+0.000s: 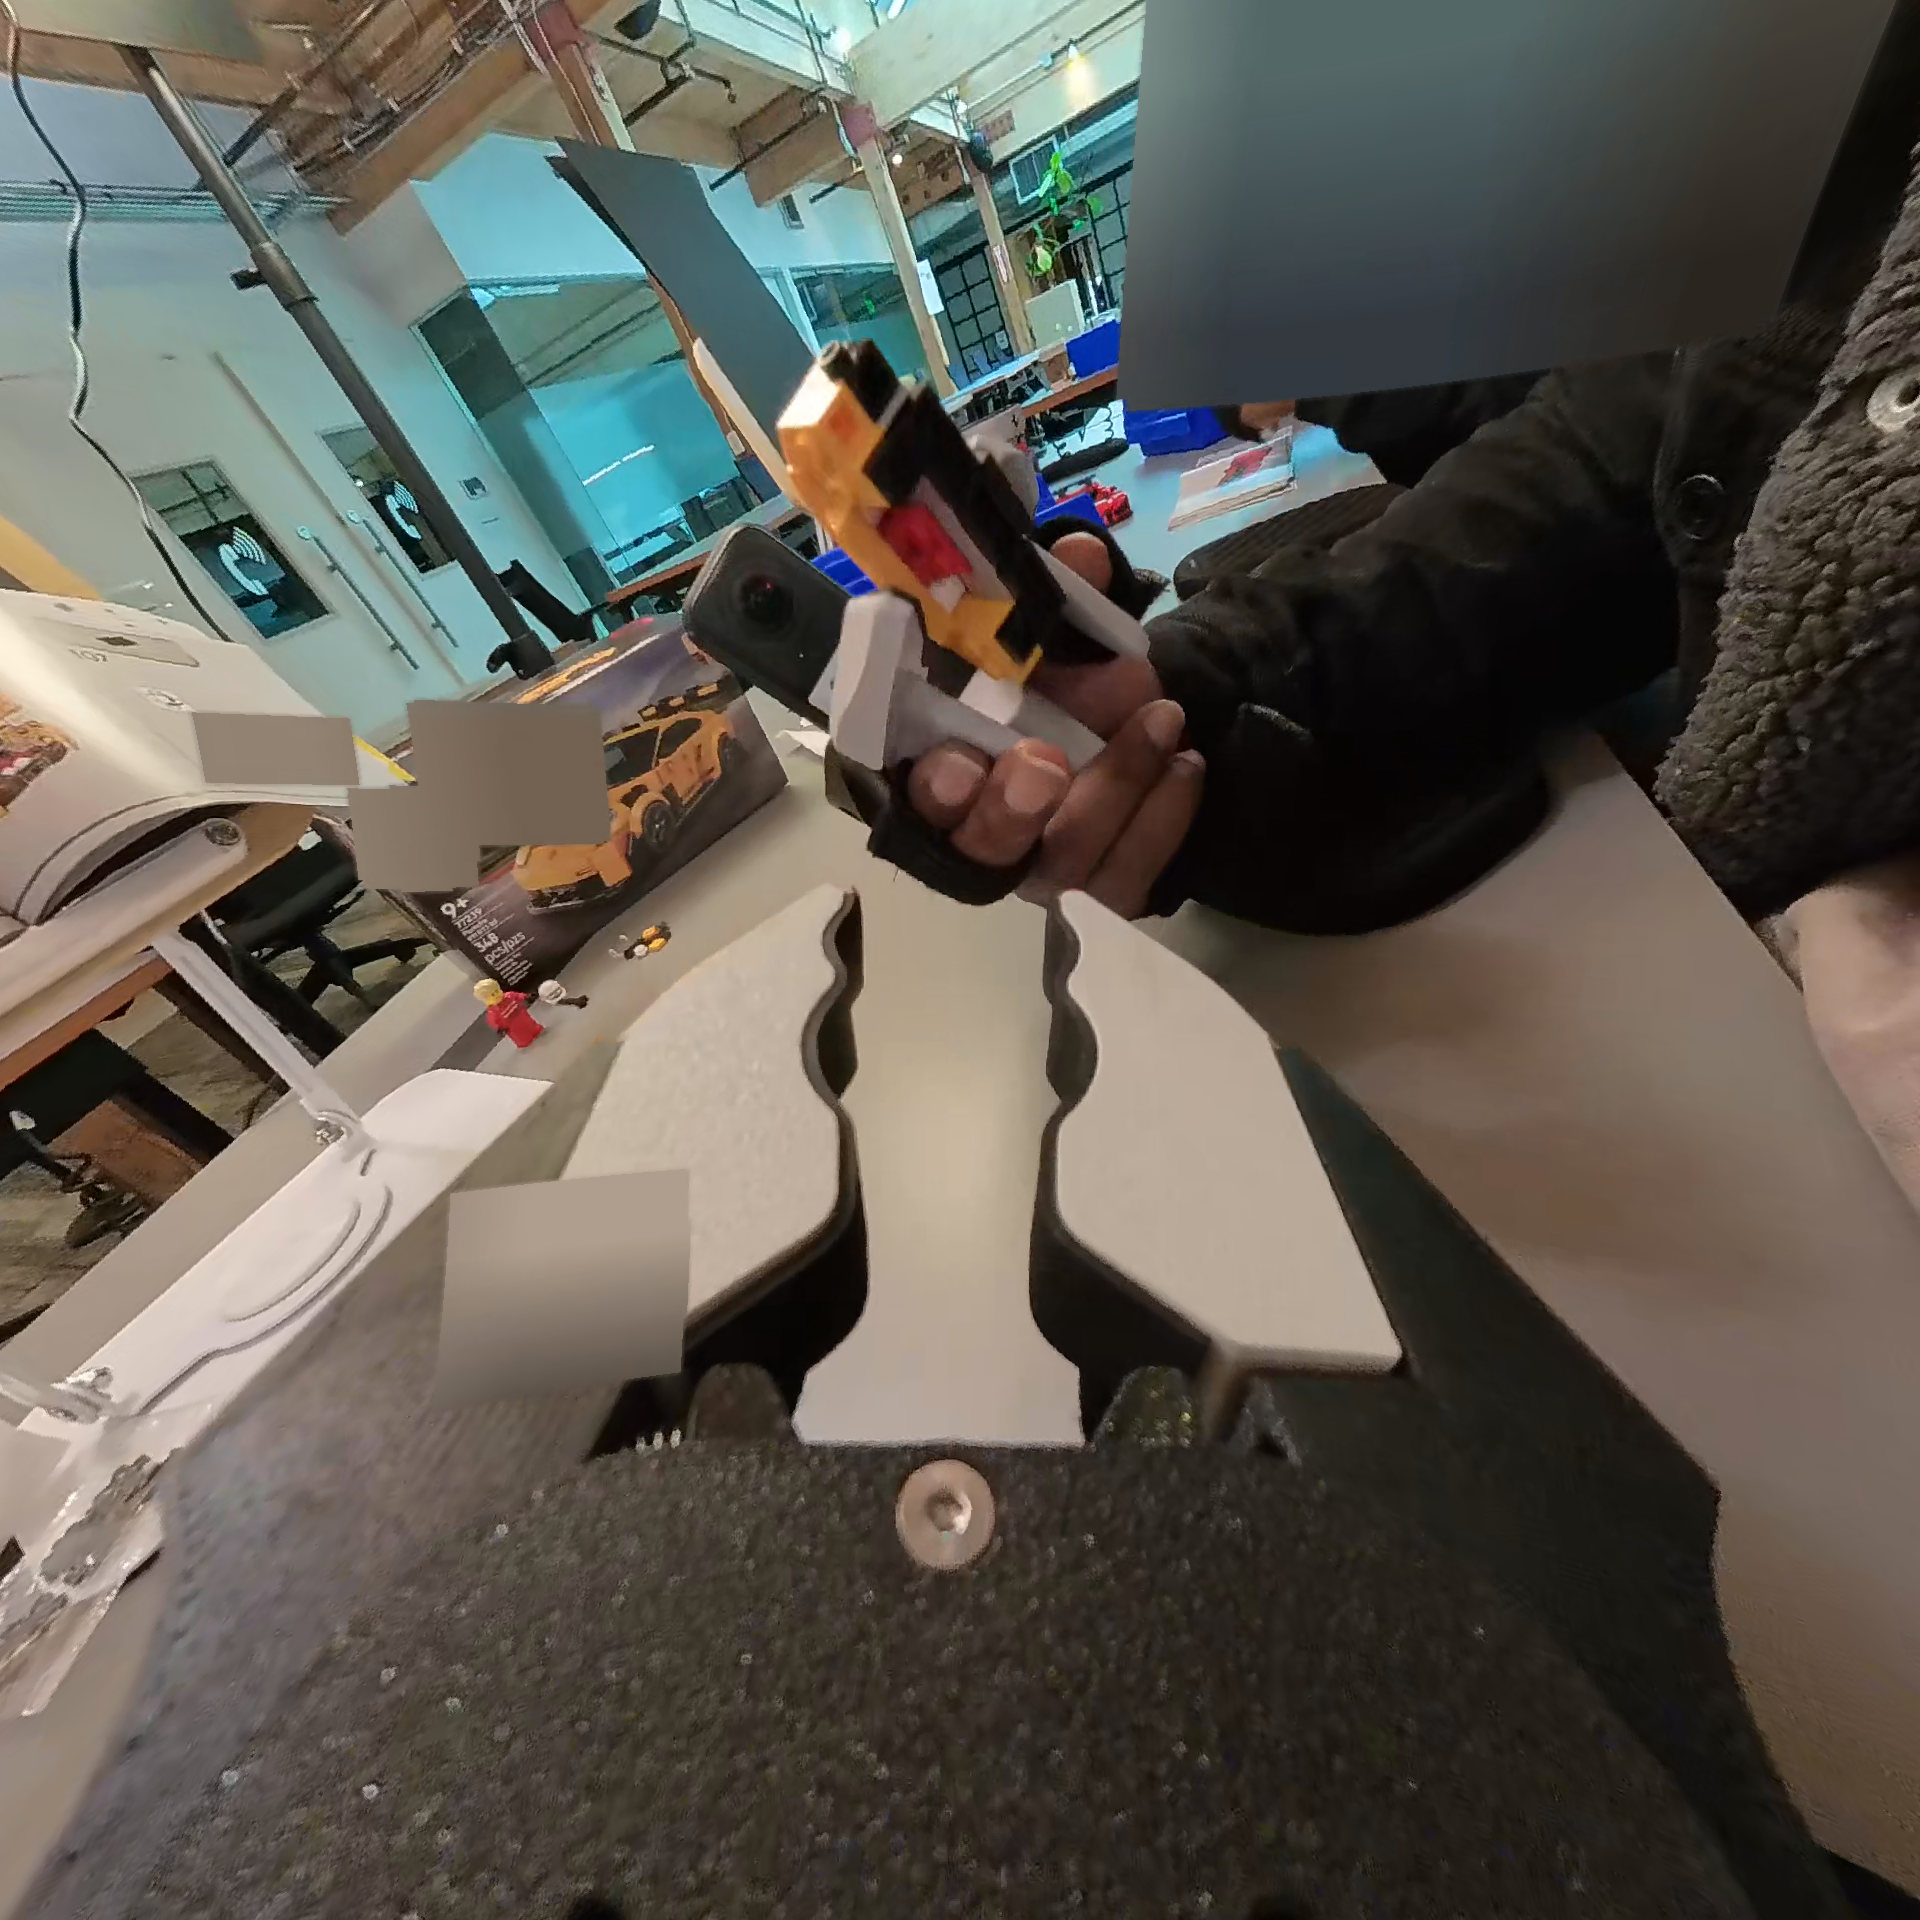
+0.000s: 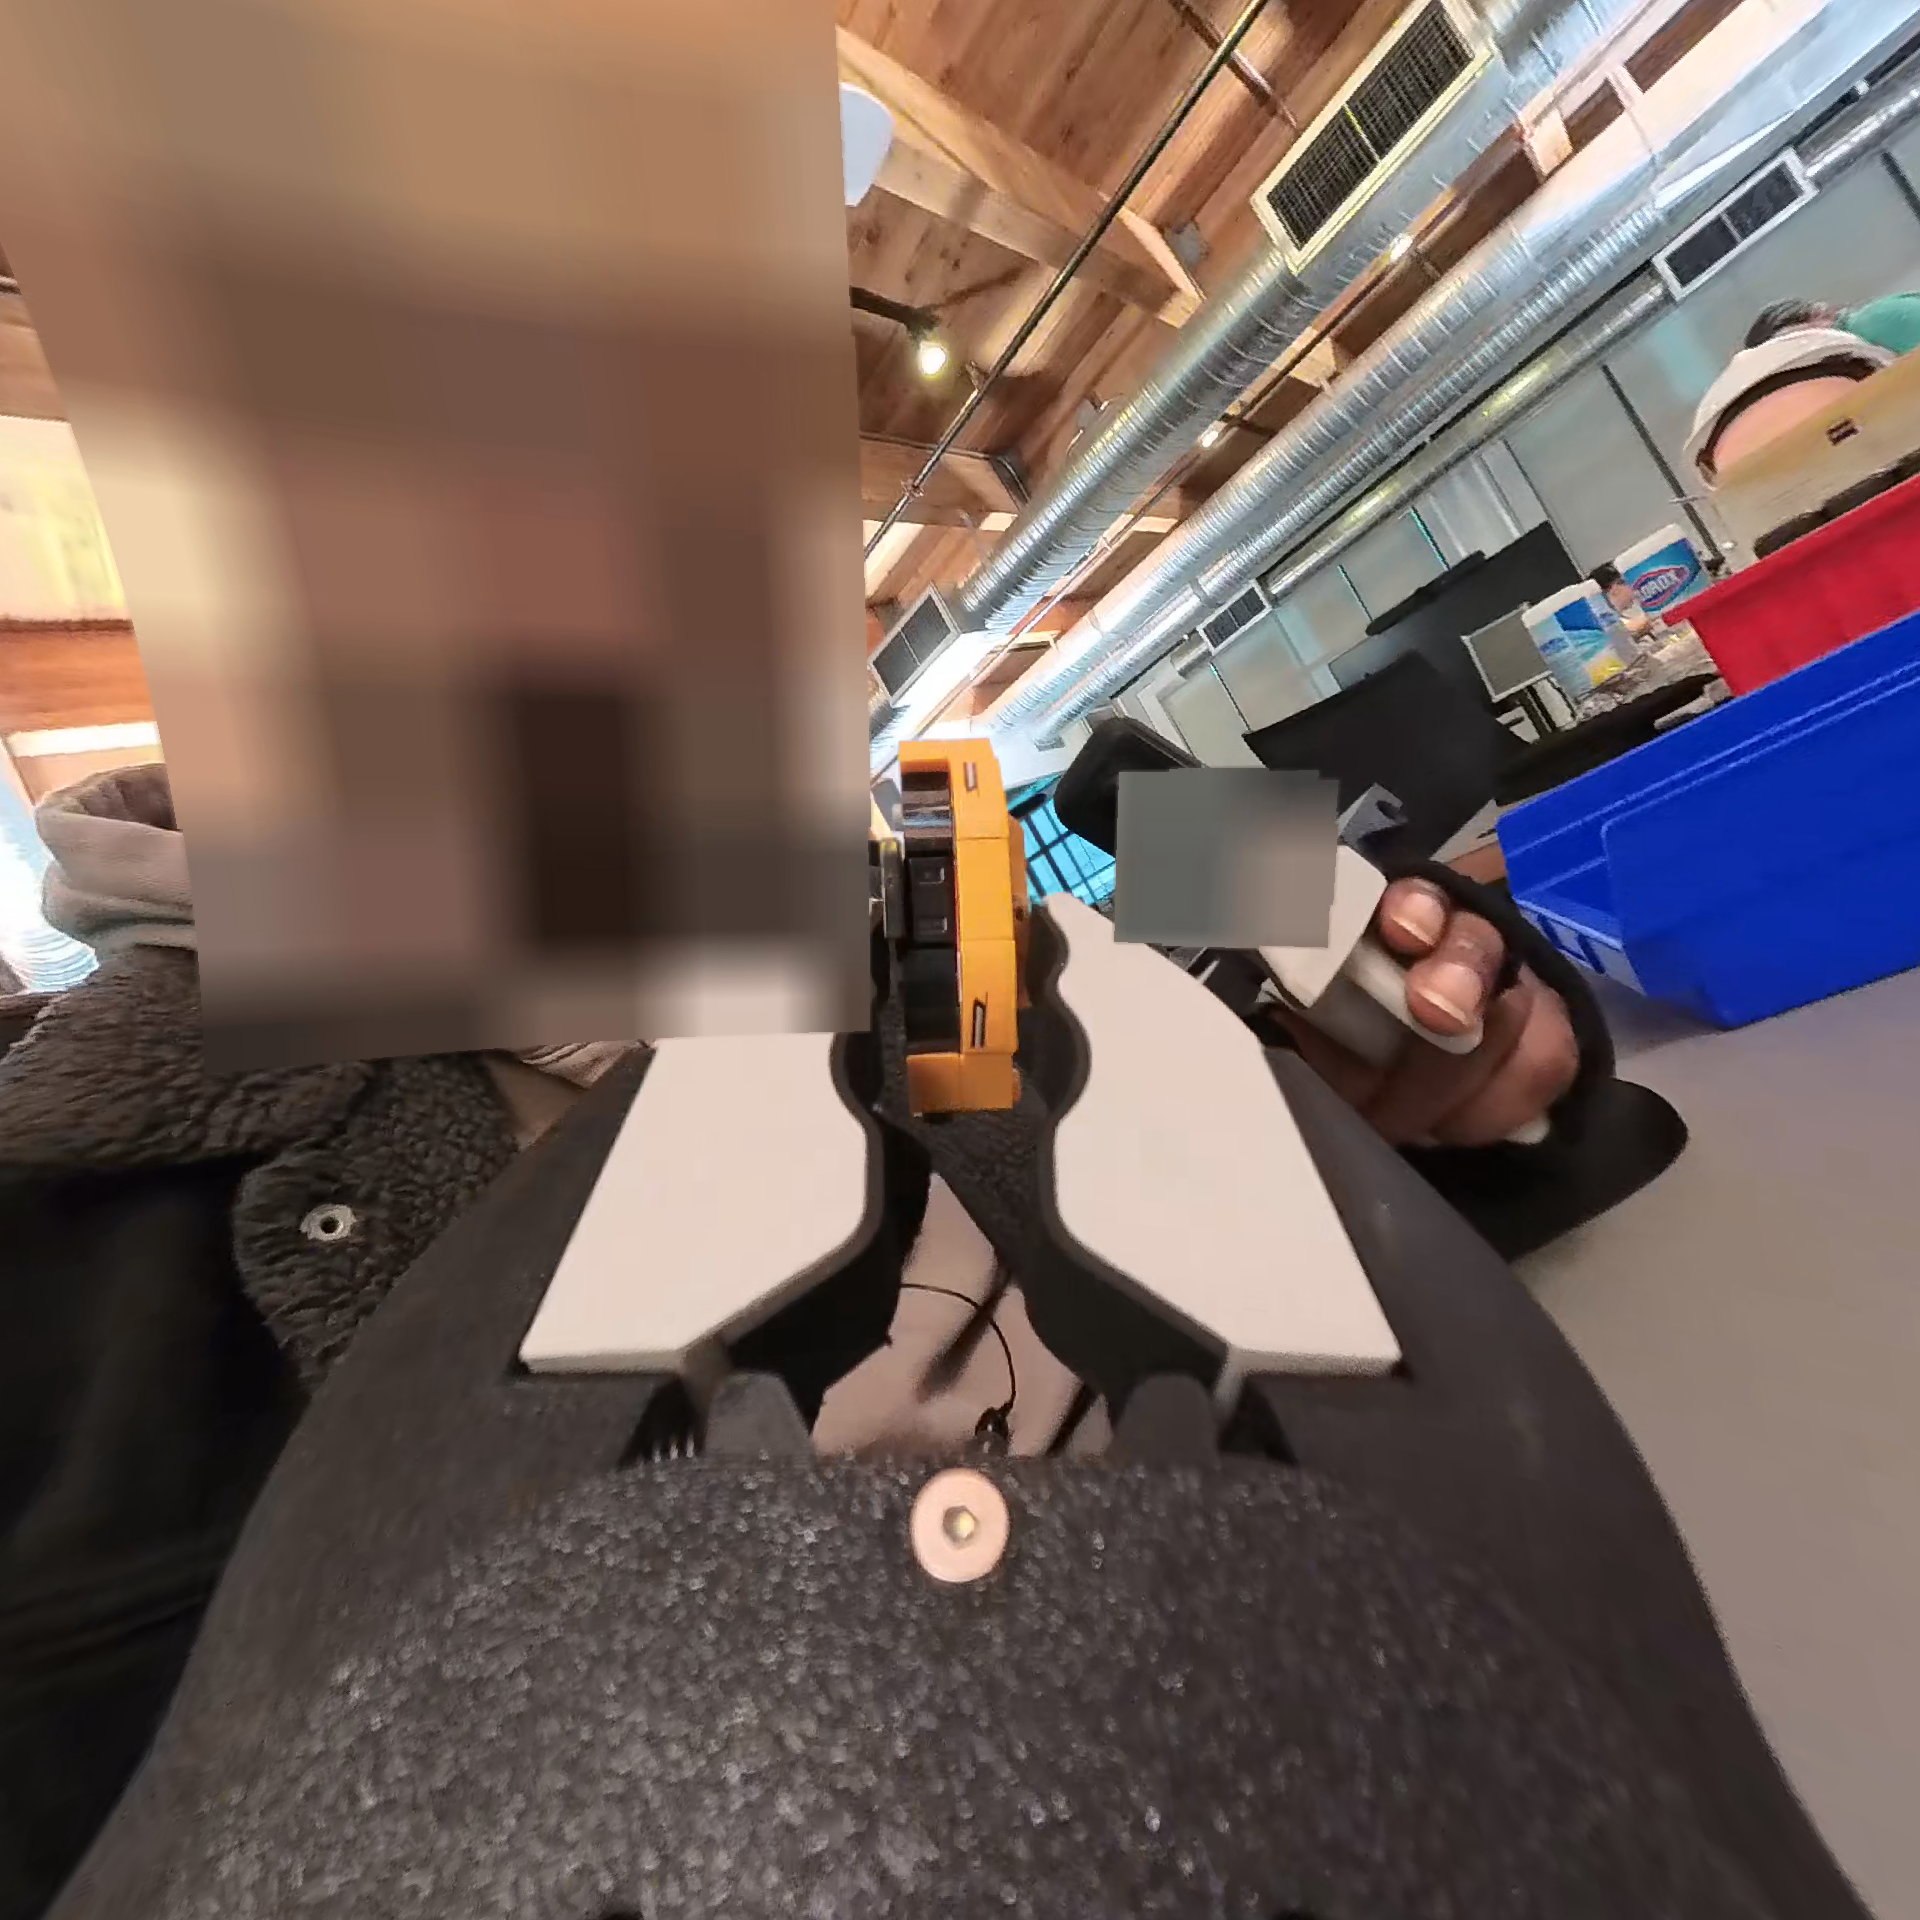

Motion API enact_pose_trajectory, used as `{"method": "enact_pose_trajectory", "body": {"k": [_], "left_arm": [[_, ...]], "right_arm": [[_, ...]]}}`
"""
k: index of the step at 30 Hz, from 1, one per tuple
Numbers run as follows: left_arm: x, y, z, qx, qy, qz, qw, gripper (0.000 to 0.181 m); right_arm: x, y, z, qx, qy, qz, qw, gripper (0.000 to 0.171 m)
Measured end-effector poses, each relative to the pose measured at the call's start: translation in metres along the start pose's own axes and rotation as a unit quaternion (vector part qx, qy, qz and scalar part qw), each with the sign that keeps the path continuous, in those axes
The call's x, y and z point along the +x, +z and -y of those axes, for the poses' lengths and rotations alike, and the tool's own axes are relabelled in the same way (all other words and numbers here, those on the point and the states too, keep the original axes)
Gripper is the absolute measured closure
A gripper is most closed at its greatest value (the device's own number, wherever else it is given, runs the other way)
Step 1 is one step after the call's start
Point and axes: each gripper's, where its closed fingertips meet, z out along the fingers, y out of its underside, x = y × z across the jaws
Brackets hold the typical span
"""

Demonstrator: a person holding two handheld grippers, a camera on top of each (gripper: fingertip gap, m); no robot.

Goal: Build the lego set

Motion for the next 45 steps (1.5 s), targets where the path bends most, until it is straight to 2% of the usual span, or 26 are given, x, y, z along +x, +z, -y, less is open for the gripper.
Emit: {"method": "enact_pose_trajectory", "body": {"k": [10, 17, 19, 21, 23, 25, 27, 37, 45], "left_arm": [[0.001, 0.001, -0.003, -0.007, -0.005, -0.005, 1.000, 0.151], [0.003, 0.001, -0.004, -0.010, -0.018, -0.013, 1.000, 0.154], [0.000, 0.001, -0.007, -0.014, -0.028, -0.009, 0.999, 0.154], [-0.009, 0.001, -0.014, -0.032, -0.048, 0.011, 0.998, 0.156], [-0.022, 0.001, -0.029, -0.064, -0.071, 0.041, 0.995, 0.155], [-0.031, 0.000, -0.042, -0.093, -0.086, 0.061, 0.990, 0.151], [-0.034, -0.001, -0.049, -0.106, -0.082, 0.068, 0.989, 0.148], [-0.015, 0.006, -0.054, -0.115, -0.007, 0.019, 0.993, 0.132], [-0.005, 0.007, -0.053, -0.109, 0.002, -0.010, 0.994, 0.137]], "right_arm": [[-0.001, -0.001, 0.000, -0.001, -0.006, 0.003, 1.000, 0.146], [0.009, -0.006, -0.001, -0.013, -0.031, -0.038, 0.999, 0.146], [0.020, -0.009, -0.003, -0.022, -0.026, -0.070, 0.997, 0.146], [0.047, -0.017, -0.009, -0.039, -0.010, -0.147, 0.988, 0.146], [0.074, -0.032, -0.013, -0.032, 0.059, -0.212, 0.975, 0.146], [0.089, -0.043, -0.019, -0.025, 0.119, -0.244, 0.962, 0.146], [0.096, -0.049, -0.026, -0.036, 0.139, -0.268, 0.953, 0.146], [0.098, -0.044, -0.052, -0.101, 0.174, -0.280, 0.939, 0.146], [0.096, -0.039, -0.064, -0.134, 0.179, -0.277, 0.934, 0.146]]}}
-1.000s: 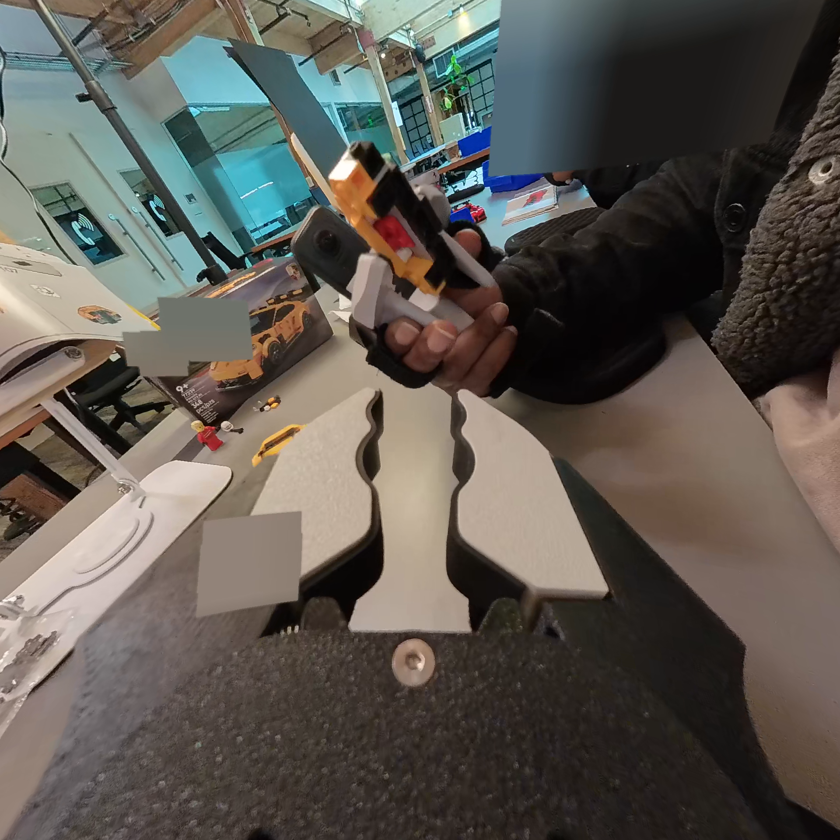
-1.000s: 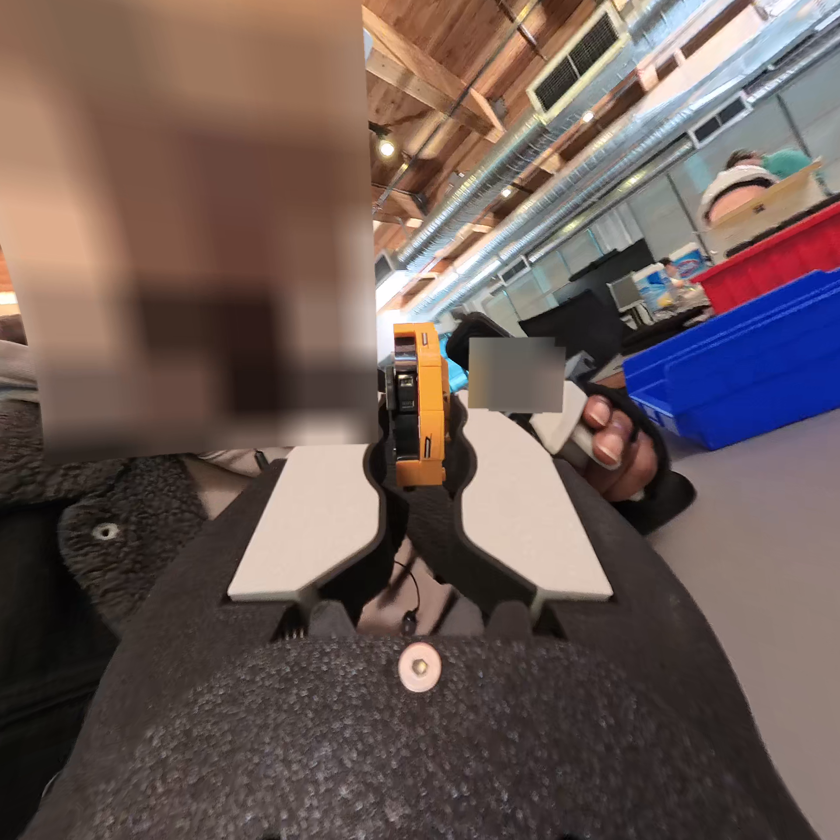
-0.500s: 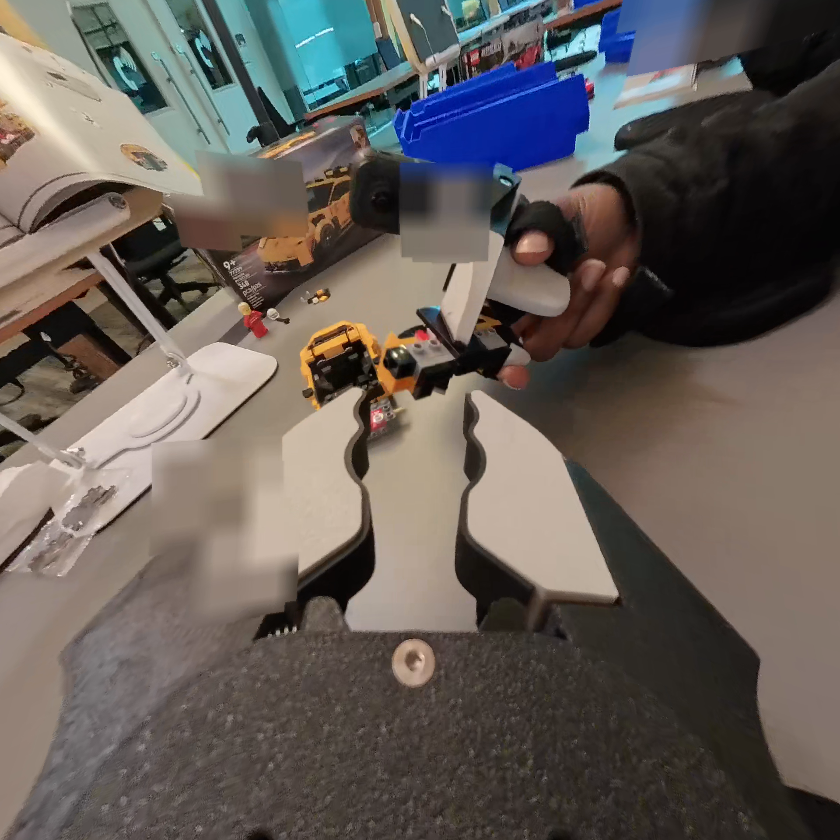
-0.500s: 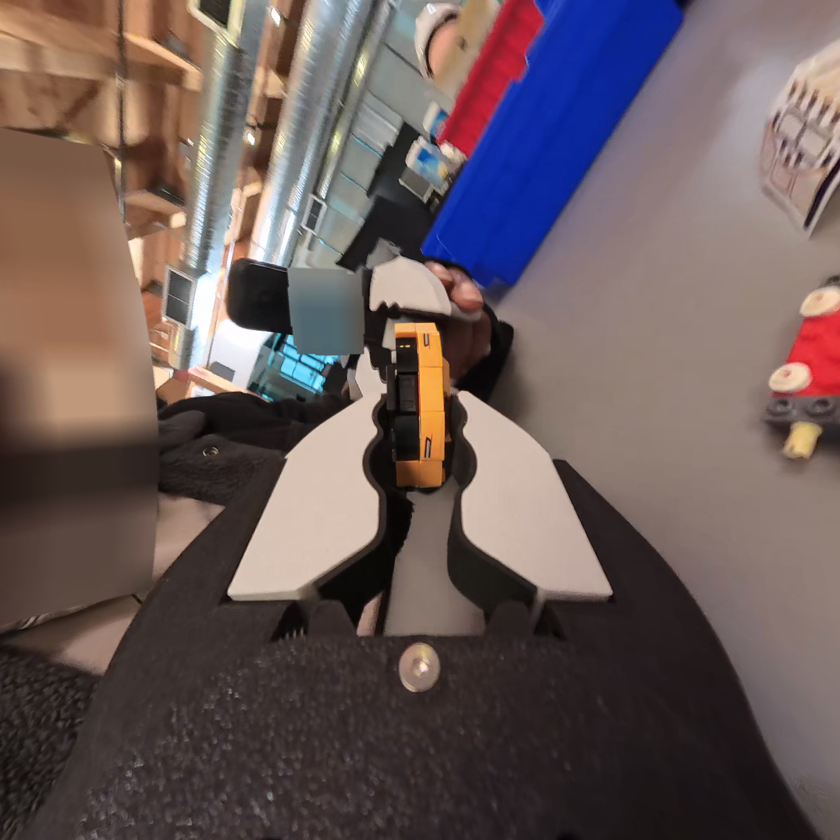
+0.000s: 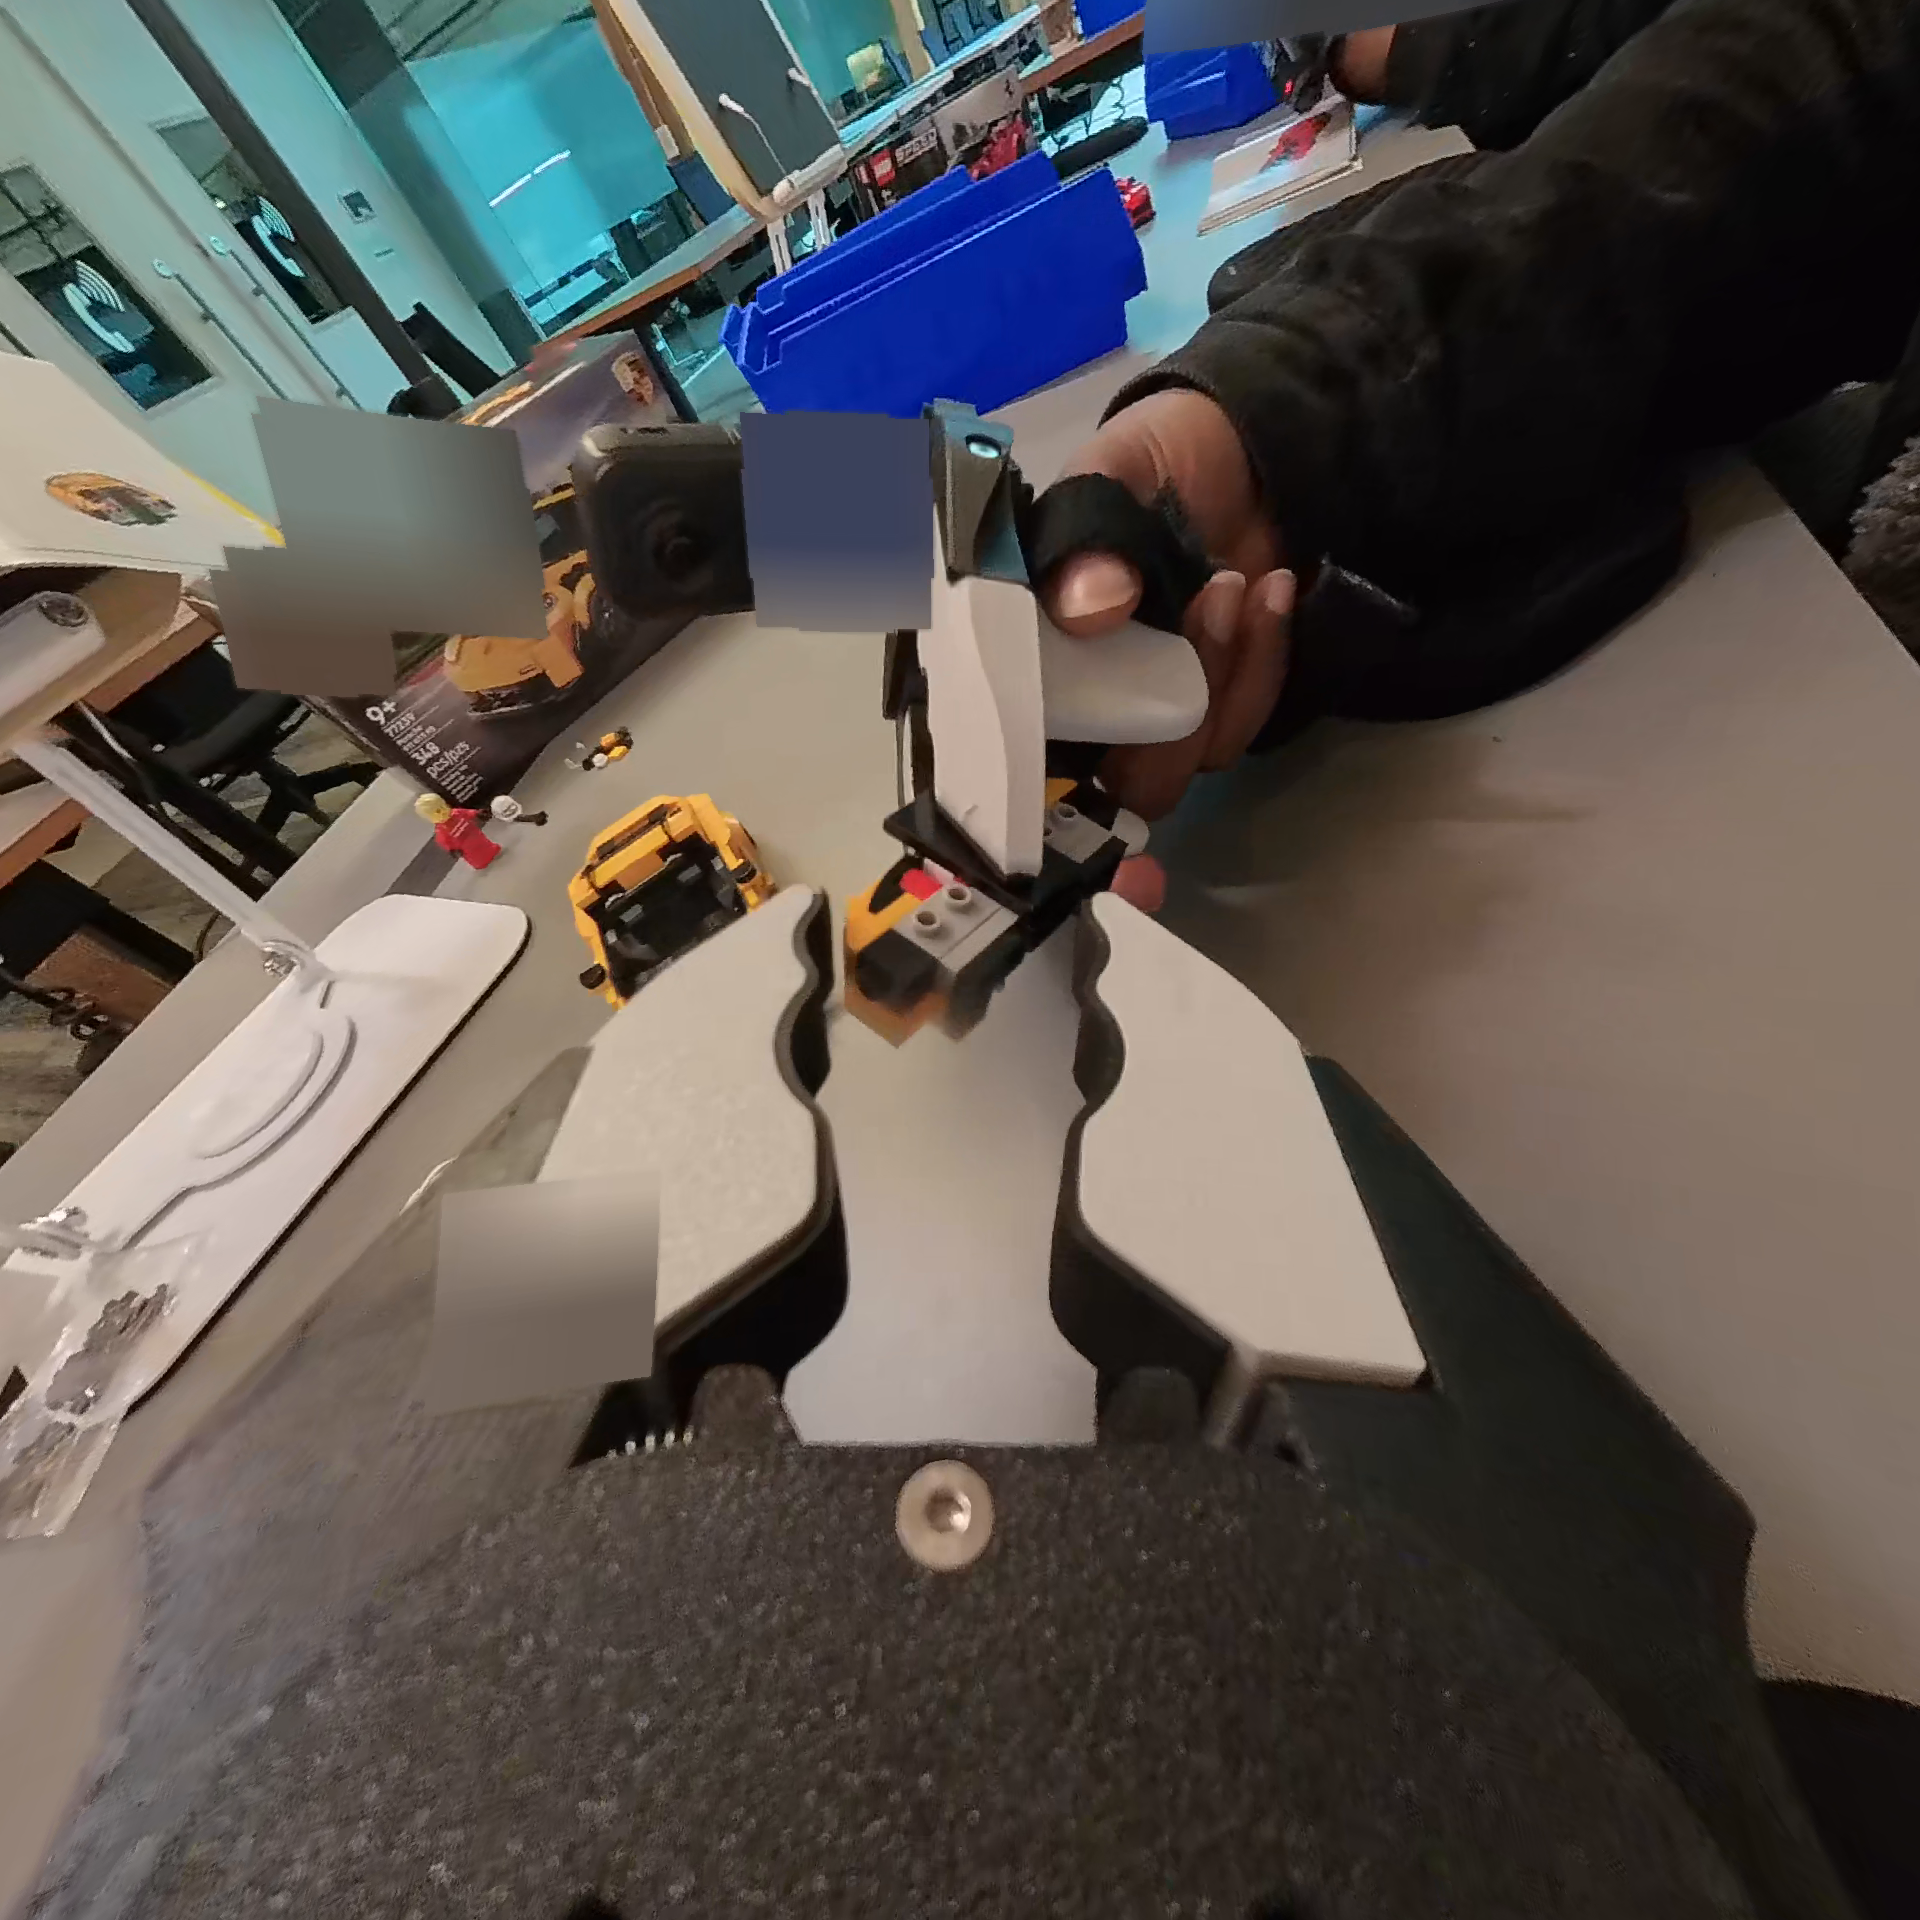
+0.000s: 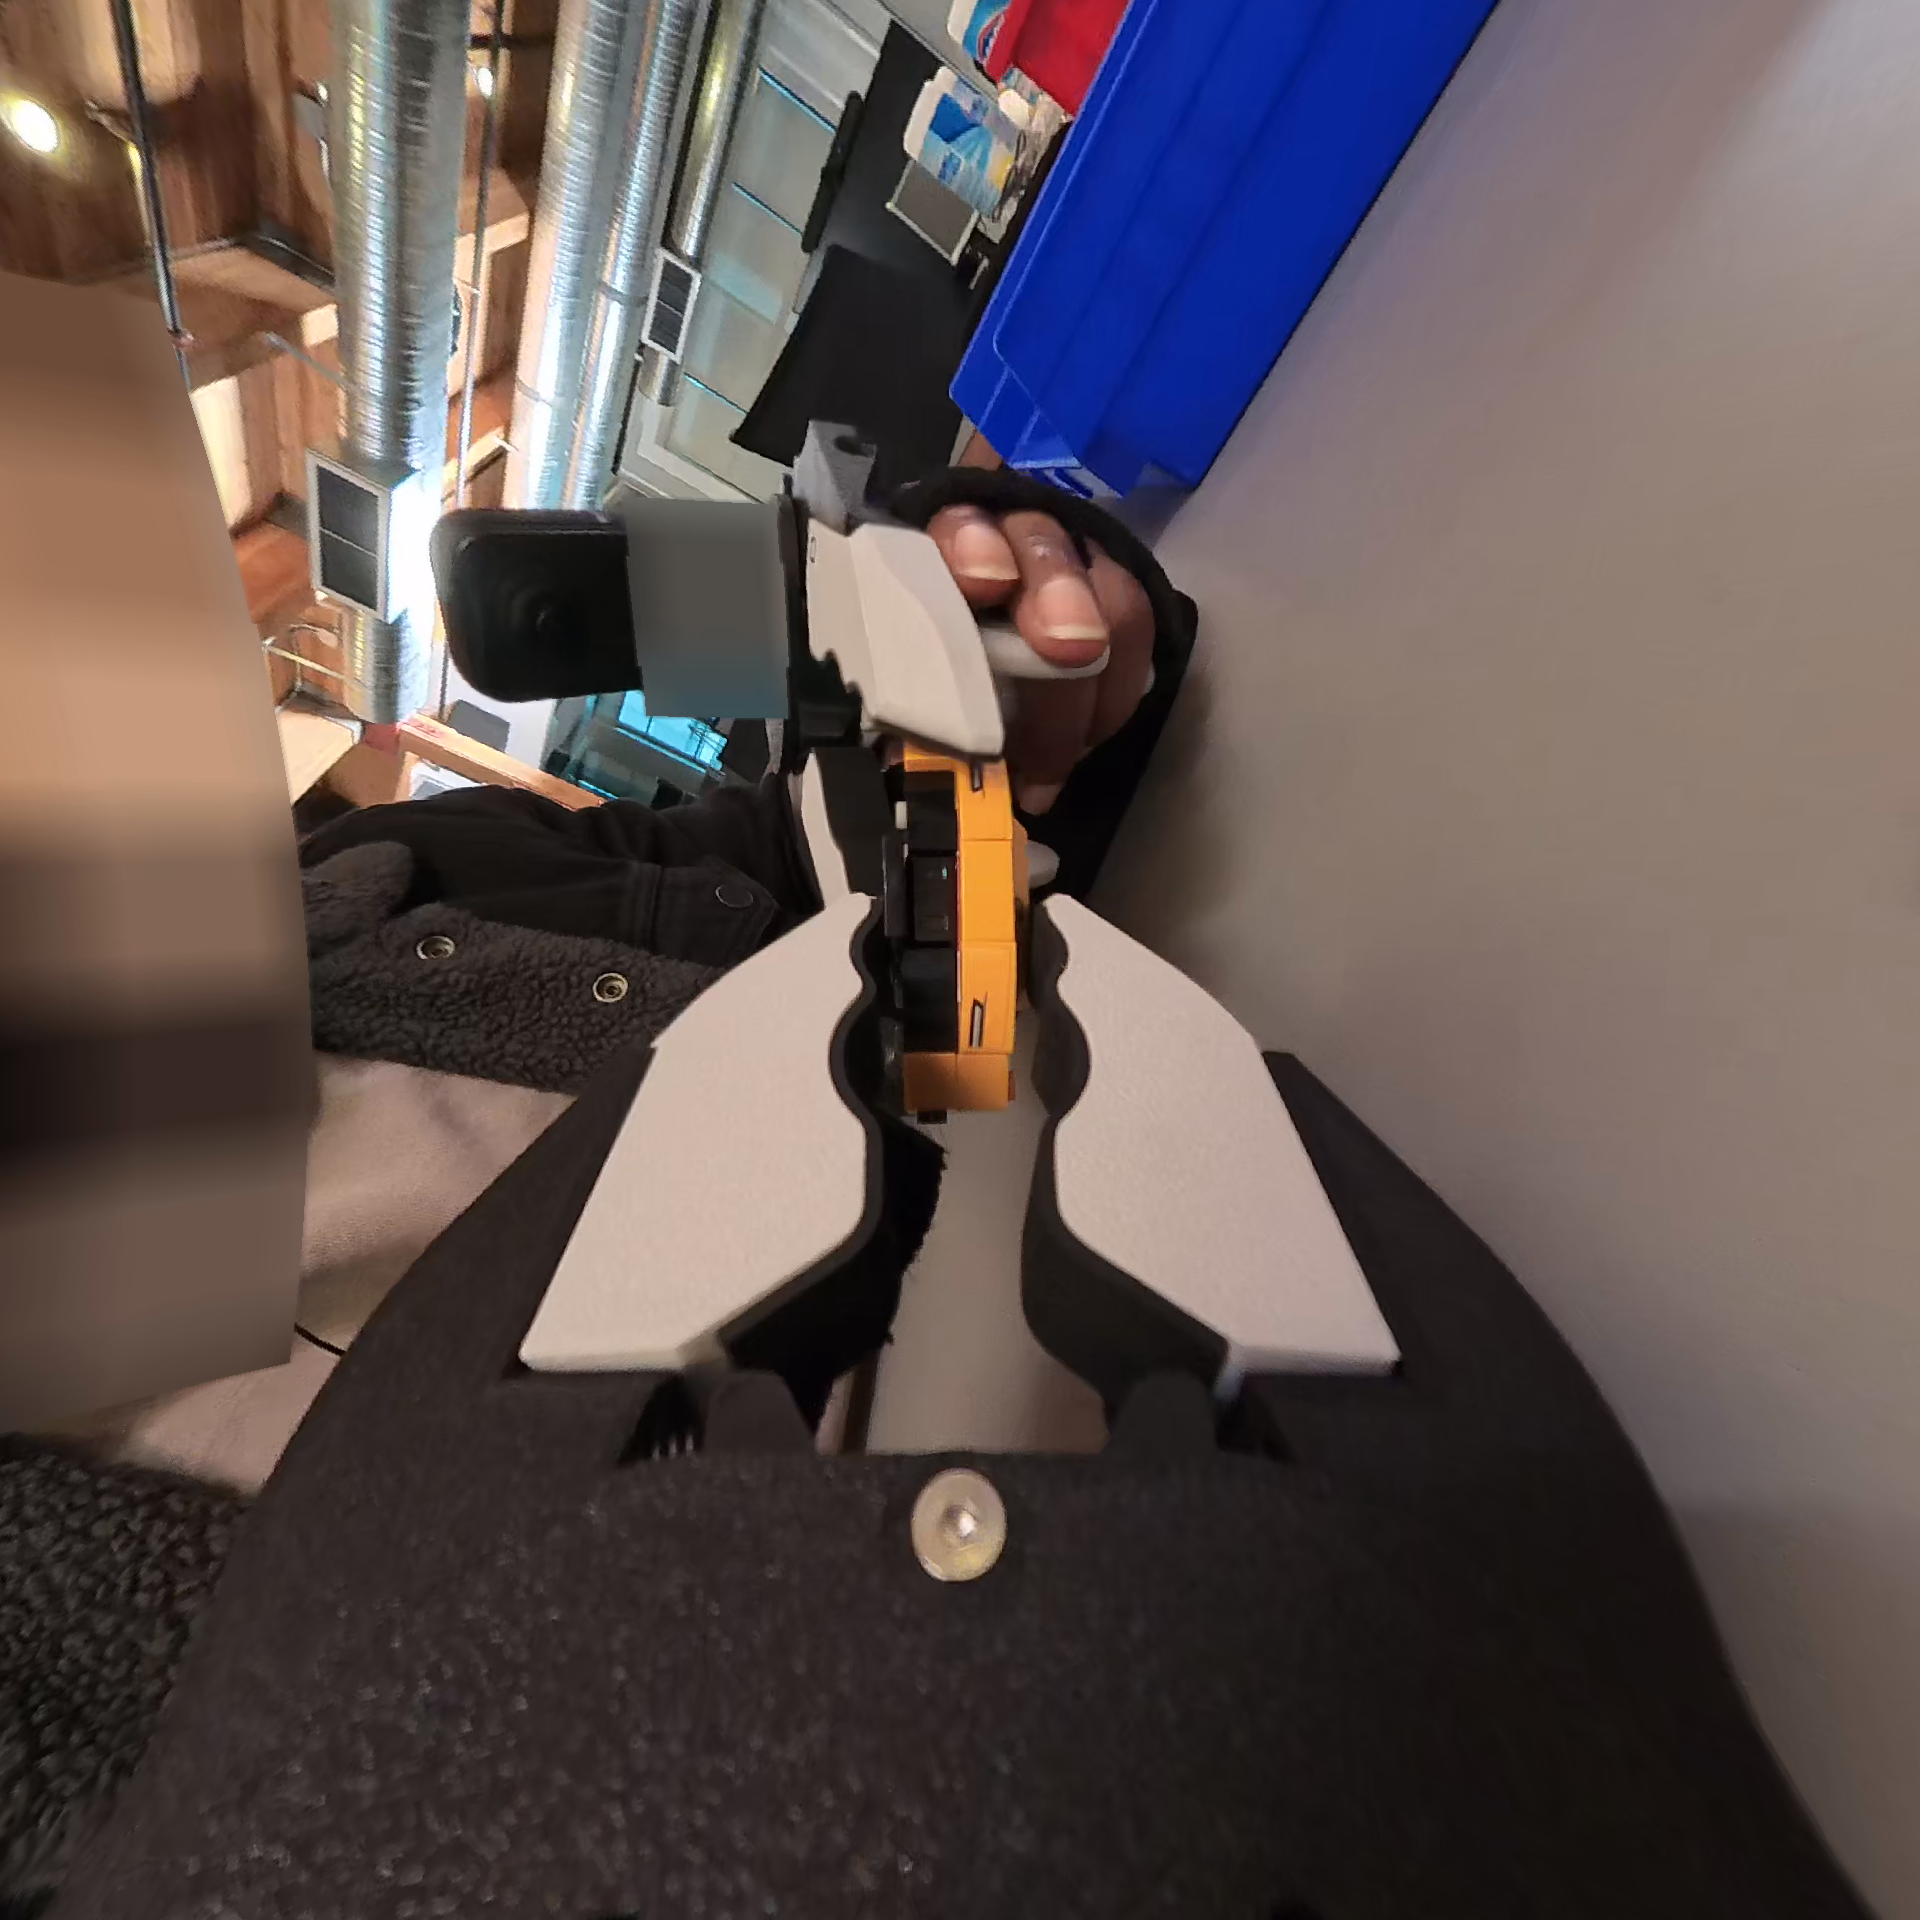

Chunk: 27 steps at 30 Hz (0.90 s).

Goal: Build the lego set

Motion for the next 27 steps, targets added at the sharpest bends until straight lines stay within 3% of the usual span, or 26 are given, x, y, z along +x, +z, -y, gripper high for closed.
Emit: {"method": "enact_pose_trajectory", "body": {"k": [27], "left_arm": [[0.028, -0.003, -0.003, -0.005, 0.038, -0.076, 0.996, 0.145]], "right_arm": [[-0.007, 0.009, -0.028, -0.078, -0.010, 0.022, 0.997, 0.146]]}}
